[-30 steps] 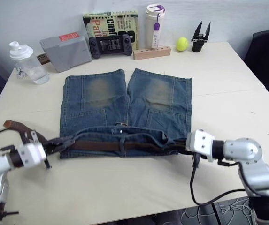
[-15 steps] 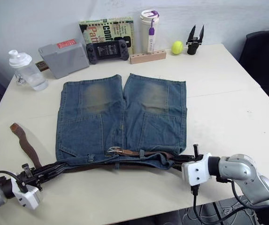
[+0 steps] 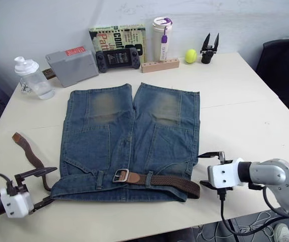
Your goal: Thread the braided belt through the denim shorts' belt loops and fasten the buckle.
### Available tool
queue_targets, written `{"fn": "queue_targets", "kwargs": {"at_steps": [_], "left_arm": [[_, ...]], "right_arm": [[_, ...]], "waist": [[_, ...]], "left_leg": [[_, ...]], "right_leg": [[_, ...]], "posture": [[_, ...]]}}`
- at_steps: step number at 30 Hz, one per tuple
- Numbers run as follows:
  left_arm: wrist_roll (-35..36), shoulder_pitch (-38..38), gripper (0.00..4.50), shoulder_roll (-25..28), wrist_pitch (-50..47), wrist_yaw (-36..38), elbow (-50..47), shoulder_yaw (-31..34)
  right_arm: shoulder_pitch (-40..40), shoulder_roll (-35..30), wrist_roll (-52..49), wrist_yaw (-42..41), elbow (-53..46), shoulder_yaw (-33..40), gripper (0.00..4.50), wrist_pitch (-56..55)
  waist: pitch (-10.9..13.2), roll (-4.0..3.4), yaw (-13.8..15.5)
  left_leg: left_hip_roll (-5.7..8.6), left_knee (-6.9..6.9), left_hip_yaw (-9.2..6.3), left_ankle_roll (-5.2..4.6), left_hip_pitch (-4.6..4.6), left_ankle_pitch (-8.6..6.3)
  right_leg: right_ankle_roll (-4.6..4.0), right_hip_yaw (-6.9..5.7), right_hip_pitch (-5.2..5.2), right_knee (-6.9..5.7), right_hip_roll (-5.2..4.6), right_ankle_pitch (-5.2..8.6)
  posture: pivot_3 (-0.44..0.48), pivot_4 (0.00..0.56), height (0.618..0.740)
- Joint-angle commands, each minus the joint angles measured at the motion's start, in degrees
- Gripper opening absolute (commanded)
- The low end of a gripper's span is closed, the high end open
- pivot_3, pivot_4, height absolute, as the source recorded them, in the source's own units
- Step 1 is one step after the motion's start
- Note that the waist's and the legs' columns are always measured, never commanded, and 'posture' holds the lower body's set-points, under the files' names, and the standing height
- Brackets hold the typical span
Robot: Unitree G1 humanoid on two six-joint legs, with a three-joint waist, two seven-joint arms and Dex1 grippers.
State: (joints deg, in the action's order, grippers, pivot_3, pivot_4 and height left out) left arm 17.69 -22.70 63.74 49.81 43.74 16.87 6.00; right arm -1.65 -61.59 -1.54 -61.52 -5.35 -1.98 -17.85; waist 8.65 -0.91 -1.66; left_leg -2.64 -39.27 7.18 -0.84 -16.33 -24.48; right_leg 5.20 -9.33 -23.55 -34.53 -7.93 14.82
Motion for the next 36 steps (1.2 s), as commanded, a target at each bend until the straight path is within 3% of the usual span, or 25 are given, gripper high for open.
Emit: {"fn": "queue_targets", "kwargs": {"at_steps": [1, 6, 9, 12, 15, 20, 22, 26, 29, 32, 35, 36], "left_arm": [[13.5, -4.5, 4.43, 5.6, -17.5, 11.6, -11.2, 1.9], [27.9, -3.6, 4.43, 8.7, -40.2, 18.2, -21.0, 10.8], [35.6, 3.8, 4.43, 8.1, -51.8, 17.9, -24.3, 12.8], [36.1, 15.5, 4.43, 5.9, -59.1, 15.2, -24.4, 9.3], [30.8, 28.3, 4.43, 0.6, -63.8, 11.6, -21.5, 3.0], [12.9, 45.0, 4.43, -10.0, -62.5, 9.2, -9.5, -8.7], [4.0, 50.2, 4.43, -12.5, -55.9, 10.5, -4.9, -13.2], [-19.9, 58.3, 4.43, -12.5, -32.1, 7.7, 8.3, -23.5], [-28.6, 62.6, 4.43, -13.1, -21.9, 5.2, 17.5, -26.9], [-36.8, 66.0, 4.50, -12.9, -13.7, 2.5, 25.0, -30.7], [-37.9, 67.7, 4.50, -13.8, -10.2, 2.7, 28.1, -31.3], [-37.5, 67.9, 3.96, -14.1, -9.7, 3.7, 28.7, -31.3]], "right_arm": [[-1.8, -2.6, -3.8, -4.4, -0.1, 1.7, 4.50, 5.1], [-8.0, -3.7, -14.7, -9.6, -1.2, 4.8, 4.50, 18.9], [-15.4, -1.8, -21.1, -8.8, -1.7, 5.6, 4.50, 30.5], [-25.8, 3.4, -20.3, -2.6, 2.0, 2.5, 4.50, 40.9], [-33.1, 10.0, -15.1, 4.9, 8.2, -1.4, 4.50, 46.5], [-37.4, 19.3, -12.5, 8.2, 15.3, -5.9, 4.50, 51.5], [-37.9, 21.3, -11.2, 8.0, 17.2, -7.8, 4.50, 52.2], [-37.9, 22.9, -8.4, 6.3, 19.7, -11.9, 4.50, 52.9], [-38.5, 23.6, -7.5, 5.5, 21.3, -12.9, 4.50, 53.7], [-39.5, 24.5, -6.3, 5.4, 23.5, -13.9, 3.59, 54.7], [-40.2, 24.9, -5.8, 4.7, 25.1, -13.9, 2.25, 54.6], [-40.4, 25.1, -5.6, 4.7, 25.6, -13.9, 1.77, 54.5]], "waist": [[0.3, -0.03, 0.0], [0.8, -0.08, 0.3], [0.9, -0.13, 0.3], [1.0, -0.09, 0.1], [1.0, -0.12, 0.1], [1.0, -0.10, 0.0], [1.0, -0.10, 0.0], [0.9, 0.00, -0.3], [0.9, 0.04, -0.3], [0.7, 0.14, -0.1], [0.6, 0.11, -0.2], [0.5, 0.09, -0.2]], "left_leg": [[0.00, -0.02, 0.01, 0.00, -0.07, 0.00], [-0.13, -0.74, -0.10, 0.11, -1.04, -0.06], [-0.02, -0.94, -0.07, 0.11, -1.36, -0.06], [0.01, -0.96, -0.09, 0.13, -1.44, -0.06], [0.10, -0.94, -0.09, 0.17, -1.59, -0.05], [0.22, -0.88, 0.19, 0.35, -2.03, 0.06], [0.22, -0.92, 0.20, 0.37, -2.25, 0.07], [0.23, -1.06, 0.17, 0.37, -2.52, 0.08], [0.20, -1.19, 0.15, 0.39, -2.48, 0.09], [0.19, -1.40, 0.16, 0.38, -2.39, 0.09], [0.15, -1.38, 0.17, 0.35, -1.92, 0.08], [0.12, -1.35, 0.17, 0.34, -1.86, 0.07]], "right_leg": [[0.00, -0.01, -0.03, 0.03, 0.04, 0.00], [0.00, 0.01, -0.68, -0.22, 0.34, 0.00], [0.00, 0.07, -0.95, -0.38, 0.36, 0.00], [0.00, 0.07, -1.00, -0.38, 0.44, 0.00], [0.00, 0.07, -1.12, -0.38, 0.50, 0.00], [0.01, -0.16, -1.43, -0.40, 0.67, -0.01], [0.01, -0.17, -1.66, -0.43, 0.68, -0.01], [0.03, -0.21, -1.87, -0.42, 0.68, -0.02], [0.03, -0.17, -1.83, -0.54, 0.66, -0.02], [0.03, -0.11, -1.78, -0.78, 0.60, -0.02], [0.02, -0.10, -1.19, -0.78, 0.56, -0.02], [0.03, -0.10, -1.05, -0.74, 0.56, -0.01]], "posture": [[0.000, 0.150, 0.726], [0.000, 0.150, 0.726], [0.000, 0.150, 0.726], [0.000, 0.150, 0.726], [0.000, 0.150, 0.726], [0.000, 0.150, 0.726], [0.000, 0.150, 0.726], [0.000, 0.150, 0.726], [0.000, 0.150, 0.726], [0.000, 0.150, 0.726], [0.000, 0.150, 0.726], [0.000, 0.150, 0.726]]}}
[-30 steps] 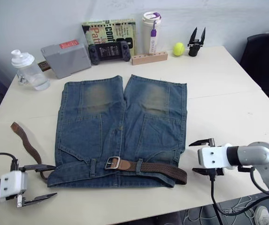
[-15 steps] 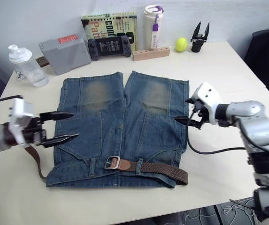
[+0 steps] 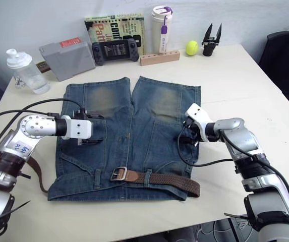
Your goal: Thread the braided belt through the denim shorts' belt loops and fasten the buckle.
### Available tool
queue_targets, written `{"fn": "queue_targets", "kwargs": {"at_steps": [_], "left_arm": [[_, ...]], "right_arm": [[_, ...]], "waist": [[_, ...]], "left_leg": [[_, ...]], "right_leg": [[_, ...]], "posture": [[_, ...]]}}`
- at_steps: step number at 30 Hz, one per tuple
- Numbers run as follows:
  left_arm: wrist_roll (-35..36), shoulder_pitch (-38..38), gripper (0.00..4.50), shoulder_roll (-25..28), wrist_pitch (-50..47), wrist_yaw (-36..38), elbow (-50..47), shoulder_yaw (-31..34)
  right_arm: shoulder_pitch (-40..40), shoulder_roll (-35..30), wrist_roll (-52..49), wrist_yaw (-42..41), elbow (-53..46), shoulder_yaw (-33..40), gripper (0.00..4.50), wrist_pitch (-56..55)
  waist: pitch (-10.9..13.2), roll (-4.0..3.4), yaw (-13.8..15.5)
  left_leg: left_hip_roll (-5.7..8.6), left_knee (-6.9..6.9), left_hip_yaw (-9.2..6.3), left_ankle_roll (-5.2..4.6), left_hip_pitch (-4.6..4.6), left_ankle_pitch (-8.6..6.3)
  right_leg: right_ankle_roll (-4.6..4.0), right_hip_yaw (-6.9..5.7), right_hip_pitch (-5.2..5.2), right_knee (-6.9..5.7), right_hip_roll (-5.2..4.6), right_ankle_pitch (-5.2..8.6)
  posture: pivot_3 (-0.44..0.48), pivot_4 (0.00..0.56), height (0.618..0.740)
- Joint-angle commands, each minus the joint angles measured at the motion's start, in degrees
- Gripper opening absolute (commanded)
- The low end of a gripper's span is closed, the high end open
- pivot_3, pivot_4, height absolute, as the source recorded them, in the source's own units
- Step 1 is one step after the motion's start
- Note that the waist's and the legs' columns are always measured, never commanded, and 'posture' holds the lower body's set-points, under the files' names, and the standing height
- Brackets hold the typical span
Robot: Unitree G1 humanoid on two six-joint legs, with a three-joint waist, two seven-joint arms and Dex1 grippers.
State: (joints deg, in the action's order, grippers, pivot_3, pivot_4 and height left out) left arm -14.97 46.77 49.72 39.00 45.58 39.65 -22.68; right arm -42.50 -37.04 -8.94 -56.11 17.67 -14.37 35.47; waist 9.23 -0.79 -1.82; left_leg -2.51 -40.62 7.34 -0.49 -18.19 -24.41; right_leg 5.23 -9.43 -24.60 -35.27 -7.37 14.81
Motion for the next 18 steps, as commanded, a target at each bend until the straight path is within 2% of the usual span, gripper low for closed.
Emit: {"fn": "queue_targets", "kwargs": {"at_steps": [1, 4, 5, 6, 9, 10, 18], "left_arm": [[-4.5, -1.4, 3.68, -0.5, 1.5, 2.5, 6.5, -2.5], [-3.8, -1.2, 2.28, -1.4, 1.6, 3.5, 7.9, -1.9], [-3.8, -1.3, 2.04, -1.8, 1.5, 3.5, 8.2, -1.6], [-3.5, -1.5, 1.48, -2.2, 1.2, 3.6, 8.9, -1.4], [-3.9, -2.1, 0.37, -3.0, 0.6, 3.2, 10.7, -1.1], [-3.9, -2.2, 0.15, -3.8, 0.0, 2.4, 11.5, -0.9], [-9.0, 2.0, 0.15, -9.5, -2.9, -6.0, 18.3, -1.9]], "right_arm": [[0.1, 0.8, 2.0, -0.6, 3.1, -1.5, 1.31, 1.0], [-0.5, 1.3, 2.7, -0.4, 4.5, -1.6, 0.01, 0.5], [-0.5, 1.4, 3.2, -0.1, 4.9, -1.8, 0.00, 0.0], [-0.6, 1.6, 3.8, 0.5, 5.5, -1.9, 0.00, -0.7], [-1.2, 2.0, 5.7, 2.1, 7.4, -2.2, 0.00, -2.5], [-2.0, 2.2, 6.8, 3.6, 9.2, -2.1, 0.00, -3.8], [-8.8, 4.6, 13.1, 15.5, 26.3, -0.7, 0.00, -15.8]], "waist": [[-0.2, -0.01, 0.0], [-0.2, -0.02, 0.0], [-0.2, -0.01, 0.0], [-0.3, 0.02, 0.0], [-0.4, 0.16, 0.0], [-0.6, 0.22, 0.1], [-0.9, 0.21, 0.9]], "left_leg": [[-0.01, 0.00, 0.00, -0.01, 0.10, 0.00], [-0.02, -0.09, -0.03, -0.01, 0.15, 0.00], [-0.01, -0.14, -0.03, -0.01, 0.15, 0.00], [-0.02, -0.25, -0.07, -0.02, 0.13, -0.01], [-0.02, -0.34, -0.09, -0.03, 0.15, -0.02], [-0.03, -0.38, -0.11, -0.03, 0.15, -0.02], [0.18, -0.47, -0.47, -0.24, 0.17, 0.10]], "right_leg": [[0.00, 0.00, 0.02, 0.00, -0.02, 0.00], [0.00, -0.01, 0.05, -0.06, -0.04, 0.00], [0.00, -0.01, 0.06, -0.09, -0.06, 0.00], [0.00, -0.03, 0.08, -0.14, -0.07, 0.00], [0.00, -0.03, 0.14, -0.20, -0.11, 0.00], [0.00, -0.03, 0.14, -0.23, -0.12, 0.00], [0.08, -0.02, 0.34, -0.28, -0.49, -0.05]], "posture": [[0.000, 0.150, 0.726], [0.000, 0.150, 0.726], [0.000, 0.150, 0.726], [0.000, 0.150, 0.726], [0.000, 0.150, 0.726], [0.000, 0.150, 0.726], [0.000, 0.150, 0.726]]}}
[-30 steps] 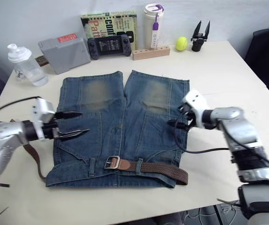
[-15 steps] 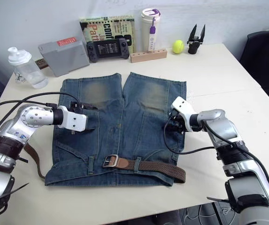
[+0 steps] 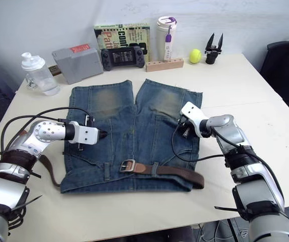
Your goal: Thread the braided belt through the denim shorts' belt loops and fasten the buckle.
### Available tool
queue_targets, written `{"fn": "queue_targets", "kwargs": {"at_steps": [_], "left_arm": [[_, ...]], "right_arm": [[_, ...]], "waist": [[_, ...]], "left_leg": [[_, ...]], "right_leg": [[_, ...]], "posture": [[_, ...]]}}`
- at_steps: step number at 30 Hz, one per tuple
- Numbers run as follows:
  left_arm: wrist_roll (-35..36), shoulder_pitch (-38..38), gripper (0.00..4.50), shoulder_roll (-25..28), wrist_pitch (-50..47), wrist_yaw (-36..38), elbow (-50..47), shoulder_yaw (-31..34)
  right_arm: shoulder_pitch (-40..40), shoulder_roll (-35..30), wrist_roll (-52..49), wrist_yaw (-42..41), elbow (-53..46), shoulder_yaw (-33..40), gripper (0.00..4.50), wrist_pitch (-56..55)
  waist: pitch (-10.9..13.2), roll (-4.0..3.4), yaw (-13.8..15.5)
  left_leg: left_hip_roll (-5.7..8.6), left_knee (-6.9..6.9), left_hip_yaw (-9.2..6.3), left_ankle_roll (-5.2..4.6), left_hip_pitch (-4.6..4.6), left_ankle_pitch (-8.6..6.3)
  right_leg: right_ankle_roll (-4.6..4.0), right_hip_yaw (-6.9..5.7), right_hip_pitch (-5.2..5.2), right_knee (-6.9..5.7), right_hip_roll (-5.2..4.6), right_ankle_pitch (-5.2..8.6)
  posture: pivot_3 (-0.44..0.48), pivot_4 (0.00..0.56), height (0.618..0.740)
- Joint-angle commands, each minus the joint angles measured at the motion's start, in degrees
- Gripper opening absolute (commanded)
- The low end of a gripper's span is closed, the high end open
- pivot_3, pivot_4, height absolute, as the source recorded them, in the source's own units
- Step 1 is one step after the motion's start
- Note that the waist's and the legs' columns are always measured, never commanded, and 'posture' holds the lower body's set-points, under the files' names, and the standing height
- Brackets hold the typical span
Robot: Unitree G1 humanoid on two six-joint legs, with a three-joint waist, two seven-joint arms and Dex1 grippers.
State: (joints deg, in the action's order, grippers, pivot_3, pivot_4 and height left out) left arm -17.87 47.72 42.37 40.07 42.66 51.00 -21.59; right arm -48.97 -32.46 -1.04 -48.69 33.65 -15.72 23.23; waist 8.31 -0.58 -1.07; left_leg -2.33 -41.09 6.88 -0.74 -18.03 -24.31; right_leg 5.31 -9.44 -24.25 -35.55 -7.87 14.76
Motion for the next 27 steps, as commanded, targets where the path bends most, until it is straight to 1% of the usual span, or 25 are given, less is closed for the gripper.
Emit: {"fn": "queue_targets", "kwargs": {"at_steps": [1, 3, 7, 13, 19, 21, 22, 23, 24, 25, 26, 27], "left_arm": [[-7.2, 2.1, 0.15, -3.0, -4.1, -4.8, 8.2, -3.5], [-9.9, 4.3, 0.15, -4.5, -4.4, -8.4, 10.8, -4.8], [-14.3, 8.0, 0.15, -6.7, -4.6, -15.5, 14.7, -7.4], [-18.4, 10.6, 0.15, -7.0, -3.3, -24.5, 16.8, -9.4], [-19.0, 10.5, 0.15, -6.2, -1.4, -28.8, 16.0, -9.3], [-18.3, 10.1, 0.15, -5.9, -1.0, -29.1, 15.7, -8.6], [-16.1, 9.6, 0.15, -5.6, -0.8, -28.4, 14.9, -6.7], [-13.9, 9.0, 0.54, -5.0, -0.7, -28.3, 13.7, -4.6], [-11.6, 8.4, 0.67, -4.4, -0.7, -27.6, 12.5, -2.6], [-8.5, 7.4, 0.83, -3.6, -0.6, -25.7, 10.5, -0.4], [-5.7, 6.1, 1.25, -2.8, -1.2, -23.7, 7.9, 1.5], [-3.4, 4.7, 1.55, -1.9, -2.1, -22.4, 4.8, 3.3]], "right_arm": [[-3.4, 0.4, 5.9, 9.8, 12.6, 0.7, 0.00, -4.8], [-5.5, 1.5, 6.2, 12.1, 17.1, 1.3, 0.00, -6.4], [-7.5, 2.3, 7.5, 13.3, 22.4, 1.0, 0.00, -8.6], [-7.6, 2.3, 7.5, 13.1, 23.8, 1.4, 0.00, -8.6], [-6.5, 2.0, 7.3, 13.0, 22.1, 2.1, 0.00, -7.6], [-6.1, 2.0, 6.9, 12.8, 21.0, 2.6, 0.00, -6.9], [-6.0, 2.2, 5.7, 13.4, 20.1, 4.0, 0.00, -6.8], [-6.0, 2.1, 4.1, 13.1, 18.3, 5.6, 1.07, -6.2], [-5.8, 2.0, 2.6, 12.4, 16.4, 7.0, 1.18, -5.8], [-5.6, 1.8, 0.6, 11.3, 13.4, 8.6, 1.66, -4.1], [-5.0, 1.5, -0.9, 10.1, 9.6, 10.1, 2.22, -2.2], [-4.1, 1.1, -2.5, 8.9, 5.6, 11.4, 2.49, -0.2]], "waist": [[0.0, 0.00, 0.5], [0.0, 0.00, 1.0], [0.0, -0.01, 1.2], [0.0, -0.02, 1.1], [0.1, -0.10, 1.1], [0.1, -0.11, 1.1], [0.1, -0.11, 1.1], [0.1, -0.11, 1.1], [0.1, -0.14, 1.1], [0.1, -0.20, 1.0], [0.2, -0.21, 1.0], [0.2, -0.24, 0.9]], "left_leg": [[0.06, 0.00, -0.01, -0.03, -0.01, 0.02], [0.41, 0.01, -0.07, -0.18, -0.02, 0.10], [0.56, 0.02, -0.34, -0.44, -0.21, 0.25], [0.63, 0.01, -0.78, -0.52, -0.25, 0.29], [0.62, 0.02, -1.42, -0.53, -0.25, 0.30], [0.62, 0.02, -1.47, -0.53, -0.25, 0.30], [0.62, 0.02, -1.48, -0.53, -0.25, 0.30], [0.62, 0.02, -1.50, -0.53, -0.26, 0.30], [0.62, 0.02, -1.50, -0.53, -0.26, 0.30], [0.62, 0.02, -1.55, -0.53, -0.30, 0.30], [0.61, 0.02, -1.56, -0.53, -0.33, 0.30], [0.61, 0.03, -1.56, -0.53, -0.33, 0.30]], "right_leg": [[0.03, 0.00, 0.02, 0.00, -0.04, -0.02], [0.12, -0.02, 0.06, 0.00, -0.26, -0.07], [0.28, -0.05, 0.07, 0.00, -0.64, -0.16], [0.39, -0.19, 0.37, 0.21, -0.69, -0.22], [0.43, -0.41, 0.56, 0.43, -0.70, -0.24], [0.44, -0.45, 0.58, 0.45, -0.70, -0.24], [0.44, -0.46, 0.59, 0.45, -0.70, -0.24], [0.44, -0.48, 0.59, 0.46, -0.71, -0.24], [0.44, -0.48, 0.59, 0.47, -0.71, -0.25], [0.45, -0.54, 0.60, 0.50, -0.71, -0.25], [0.45, -0.55, 0.58, 0.53, -0.71, -0.25], [0.45, -0.55, 0.58, 0.53, -0.71, -0.25]], "posture": [[0.000, 0.150, 0.726], [0.000, 0.150, 0.726], [0.000, 0.150, 0.726], [0.000, 0.150, 0.726], [0.000, 0.150, 0.726], [0.000, 0.150, 0.726], [0.000, 0.150, 0.726], [0.000, 0.150, 0.726], [0.000, 0.150, 0.726], [0.000, 0.150, 0.726], [0.000, 0.150, 0.726], [0.000, 0.150, 0.726]]}}
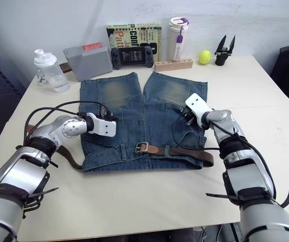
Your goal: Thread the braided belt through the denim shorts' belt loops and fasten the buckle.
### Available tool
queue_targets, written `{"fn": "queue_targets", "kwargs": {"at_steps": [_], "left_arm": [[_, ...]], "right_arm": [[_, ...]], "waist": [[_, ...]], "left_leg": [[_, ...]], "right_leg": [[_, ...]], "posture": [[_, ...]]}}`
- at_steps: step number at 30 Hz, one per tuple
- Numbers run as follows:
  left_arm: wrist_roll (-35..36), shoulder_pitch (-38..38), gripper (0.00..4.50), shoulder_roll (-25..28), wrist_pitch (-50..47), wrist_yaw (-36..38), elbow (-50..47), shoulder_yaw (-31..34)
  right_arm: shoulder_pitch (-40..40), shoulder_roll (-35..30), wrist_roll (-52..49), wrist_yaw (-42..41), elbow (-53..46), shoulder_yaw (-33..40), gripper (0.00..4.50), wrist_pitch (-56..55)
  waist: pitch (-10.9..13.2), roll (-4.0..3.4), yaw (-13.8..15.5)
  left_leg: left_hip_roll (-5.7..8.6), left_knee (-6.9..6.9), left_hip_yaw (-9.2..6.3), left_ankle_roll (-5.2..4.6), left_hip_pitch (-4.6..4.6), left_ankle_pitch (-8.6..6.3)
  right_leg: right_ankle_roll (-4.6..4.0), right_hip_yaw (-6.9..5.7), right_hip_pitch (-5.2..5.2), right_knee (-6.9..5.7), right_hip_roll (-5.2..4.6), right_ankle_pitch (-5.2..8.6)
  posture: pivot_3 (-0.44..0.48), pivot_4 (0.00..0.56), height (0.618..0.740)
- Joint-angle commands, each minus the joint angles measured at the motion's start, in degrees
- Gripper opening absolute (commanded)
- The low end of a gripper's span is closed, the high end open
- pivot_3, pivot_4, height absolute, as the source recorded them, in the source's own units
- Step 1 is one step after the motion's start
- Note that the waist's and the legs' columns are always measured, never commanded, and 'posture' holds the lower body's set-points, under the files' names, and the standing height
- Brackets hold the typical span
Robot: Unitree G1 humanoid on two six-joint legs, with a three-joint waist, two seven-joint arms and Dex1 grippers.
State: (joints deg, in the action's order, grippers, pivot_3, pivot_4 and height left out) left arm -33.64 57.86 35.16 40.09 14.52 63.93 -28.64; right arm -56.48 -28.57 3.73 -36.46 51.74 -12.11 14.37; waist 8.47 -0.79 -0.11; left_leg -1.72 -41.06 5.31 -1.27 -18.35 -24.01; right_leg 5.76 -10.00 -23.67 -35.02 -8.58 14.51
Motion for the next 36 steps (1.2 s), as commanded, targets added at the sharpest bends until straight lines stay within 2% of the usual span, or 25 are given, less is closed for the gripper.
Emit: {"fn": "queue_targets", "kwargs": {"at_steps": [1, 2, 3, 4, 6, 9, 11, 13, 17, 22, 27, 33, 36], "left_arm": [[13.9, -6.9, 1.82, 6.2, -3.2, 6.7, -11.0, 11.7], [16.3, -8.9, 2.45, 7.2, -5.5, 8.1, -15.5, 13.6], [19.6, -11.6, 2.45, 8.1, -9.1, 9.9, -21.3, 16.1], [22.4, -14.1, 3.04, 8.8, -12.2, 11.1, -26.3, 18.2], [27.9, -20.2, 3.37, 9.9, -23.0, 13.1, -38.0, 23.4], [32.7, -28.7, 4.43, 9.8, -48.0, 12.8, -53.9, 32.0], [34.3, -33.6, 4.43, 8.3, -66.1, 9.2, -63.8, 39.3], [33.7, -37.3, 4.43, 8.1, -76.2, 7.6, -70.1, 43.7], [33.6, -41.8, 4.43, 6.0, -91.5, 4.6, -78.9, 49.3], [33.8, -43.4, 4.43, 1.7, -100.5, 0.7, -83.0, 54.6], [34.6, -45.6, 4.43, -2.6, -102.1, -1.2, -82.8, 56.1], [38.5, -42.4, 4.43, -10.1, -102.5, -3.8, -79.9, 60.5], [40.6, -39.5, 4.43, -11.8, -102.0, -4.6, -80.0, 62.2]], "right_arm": [[4.2, -3.1, -8.6, -4.2, -16.1, 8.8, 2.87, 10.7], [5.1, -3.5, -10.4, -5.2, -20.4, 10.0, 3.62, 12.9], [6.1, -3.9, -12.8, -6.2, -25.0, 11.4, 3.62, 15.7], [7.2, -4.3, -14.8, -7.0, -29.0, 12.4, 4.28, 17.9], [10.8, -4.6, -19.4, -8.6, -39.5, 14.7, 4.49, 20.7], [17.8, -5.3, -30.1, -15.5, -56.2, 17.1, 4.50, 25.3], [22.5, -6.9, -34.7, -17.8, -64.9, 17.5, 4.50, 28.9], [25.4, -7.5, -38.7, -18.1, -70.7, 18.1, 4.50, 32.0], [28.7, -7.7, -42.2, -16.7, -75.5, 18.6, 4.50, 34.8], [29.8, -7.4, -41.4, -14.8, -75.8, 16.9, 4.50, 34.4], [29.7, -7.3, -41.6, -13.8, -76.0, 16.0, 4.50, 33.9], [29.5, -7.6, -40.4, -12.8, -75.0, 14.9, 4.50, 32.8], [29.3, -7.4, -39.7, -12.5, -74.3, 14.0, 4.50, 32.4]], "waist": [[0.3, -0.04, -0.3], [0.3, -0.05, -0.3], [0.5, -0.05, -0.4], [0.6, -0.13, -0.5], [0.8, -0.29, -0.9], [1.0, -0.34, -1.6], [1.0, -0.33, -1.6], [1.0, -0.27, -1.5], [1.2, 0.00, -1.2], [1.2, 0.17, 0.4], [1.2, 0.20, 0.6], [1.2, 0.23, 1.4], [1.2, 0.26, 1.6]], "left_leg": [[0.00, 0.01, 0.00, 0.00, -0.01, 0.00], [-0.05, 0.02, -0.02, 0.01, -0.13, 0.00], [-0.05, 0.01, -0.03, 0.01, -0.17, 0.01], [-0.05, 0.01, -0.03, 0.01, -0.27, 0.01], [0.00, -0.08, -0.06, 0.03, -1.14, 0.02], [0.21, -0.05, -0.19, 0.03, -1.79, 0.02], [0.22, 0.00, -0.19, 0.03, -1.87, 0.01], [0.23, -0.04, 0.03, 0.05, -1.90, 0.02], [0.23, -0.04, 0.01, 0.07, -1.88, 0.02], [0.24, -0.16, 0.05, 0.12, -1.83, 0.05], [0.24, -0.13, 0.16, 0.18, -1.81, 0.08], [0.22, -0.16, 0.20, 0.21, -1.78, 0.10], [0.22, -0.22, 0.15, 0.23, -1.76, 0.10]], "right_leg": [[0.00, -0.01, -0.02, 0.01, 0.00, 0.00], [0.00, -0.04, -0.12, 0.02, 0.02, 0.00], [0.00, -0.05, -0.16, 0.02, 0.02, 0.00], [0.00, -0.06, -0.26, 0.01, 0.02, 0.00], [0.03, -0.12, -1.09, -0.06, 0.02, -0.02], [0.05, -0.31, -1.71, -0.06, 0.05, -0.03], [0.05, -0.37, -1.78, -0.02, 0.13, -0.03], [0.06, -0.36, -1.73, 0.11, 0.17, -0.03], [0.06, -0.31, -1.70, 0.15, 0.18, -0.03], [0.11, -0.26, -1.59, 0.17, 0.18, -0.06], [0.10, -0.26, -1.58, 0.17, 0.21, -0.06], [0.10, -0.28, -1.51, 0.16, 0.23, -0.06], [0.10, -0.34, -1.41, 0.16, 0.23, -0.06]], "posture": [[0.000, 0.150, 0.726], [0.000, 0.150, 0.726], [0.000, 0.150, 0.726], [0.000, 0.150, 0.726], [0.000, 0.150, 0.726], [0.000, 0.150, 0.726], [0.000, 0.150, 0.726], [0.000, 0.150, 0.726], [0.000, 0.150, 0.726], [0.000, 0.150, 0.726], [0.000, 0.150, 0.726], [0.000, 0.150, 0.726], [0.000, 0.150, 0.726]]}}
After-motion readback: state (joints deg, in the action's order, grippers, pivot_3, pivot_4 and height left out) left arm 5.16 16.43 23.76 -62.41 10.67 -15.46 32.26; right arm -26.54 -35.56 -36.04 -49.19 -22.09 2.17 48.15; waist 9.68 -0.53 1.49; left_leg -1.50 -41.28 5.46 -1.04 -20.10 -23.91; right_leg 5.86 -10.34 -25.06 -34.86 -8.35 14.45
